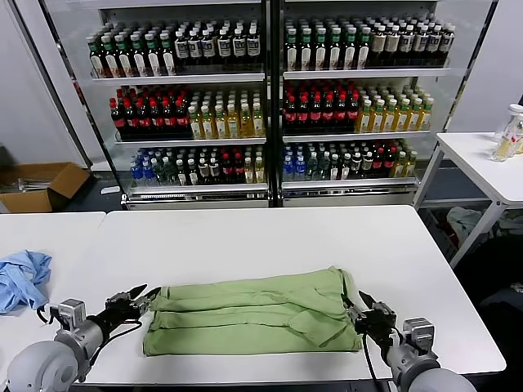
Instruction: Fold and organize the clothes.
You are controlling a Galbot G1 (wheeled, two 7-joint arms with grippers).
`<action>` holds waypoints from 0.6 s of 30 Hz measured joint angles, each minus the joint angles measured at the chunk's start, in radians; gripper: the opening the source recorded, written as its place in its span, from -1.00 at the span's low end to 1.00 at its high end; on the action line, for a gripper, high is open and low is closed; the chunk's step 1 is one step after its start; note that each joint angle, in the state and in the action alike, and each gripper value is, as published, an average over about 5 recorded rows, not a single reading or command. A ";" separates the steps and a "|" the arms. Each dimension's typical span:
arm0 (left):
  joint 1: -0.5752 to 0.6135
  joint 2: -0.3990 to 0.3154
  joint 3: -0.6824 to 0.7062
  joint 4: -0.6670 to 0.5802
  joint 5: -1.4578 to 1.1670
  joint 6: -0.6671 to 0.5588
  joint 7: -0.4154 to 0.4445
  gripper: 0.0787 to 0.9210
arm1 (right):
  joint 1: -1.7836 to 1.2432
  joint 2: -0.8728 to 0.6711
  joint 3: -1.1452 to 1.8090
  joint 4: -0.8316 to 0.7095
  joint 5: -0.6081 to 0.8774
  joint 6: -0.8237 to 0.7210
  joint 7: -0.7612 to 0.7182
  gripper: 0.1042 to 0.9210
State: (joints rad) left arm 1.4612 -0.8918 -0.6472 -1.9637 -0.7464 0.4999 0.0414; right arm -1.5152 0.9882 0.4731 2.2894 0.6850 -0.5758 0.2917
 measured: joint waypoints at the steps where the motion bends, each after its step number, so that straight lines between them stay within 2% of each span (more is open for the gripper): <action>1: 0.009 -0.011 0.006 -0.010 0.004 -0.006 -0.025 0.11 | -0.006 0.001 0.004 0.005 -0.001 0.000 0.000 0.31; 6: 0.040 -0.075 0.051 -0.040 0.032 -0.031 -0.147 0.42 | -0.027 0.002 0.015 0.026 -0.005 -0.001 0.001 0.65; 11: 0.044 -0.133 0.100 -0.046 0.053 -0.048 -0.253 0.73 | -0.041 0.010 0.018 0.035 -0.017 -0.001 0.002 0.75; 14: 0.045 -0.157 0.117 -0.049 0.057 -0.053 -0.300 0.69 | -0.048 0.012 0.020 0.040 -0.023 -0.001 0.001 0.76; 18: 0.043 -0.181 0.139 -0.054 0.056 -0.057 -0.345 0.45 | -0.048 0.015 0.020 0.040 -0.031 0.000 0.002 0.76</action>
State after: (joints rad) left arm 1.5045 -1.0724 -0.5081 -2.0174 -0.6903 0.4424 -0.3036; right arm -1.5633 1.0032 0.4928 2.3295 0.6543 -0.5758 0.2939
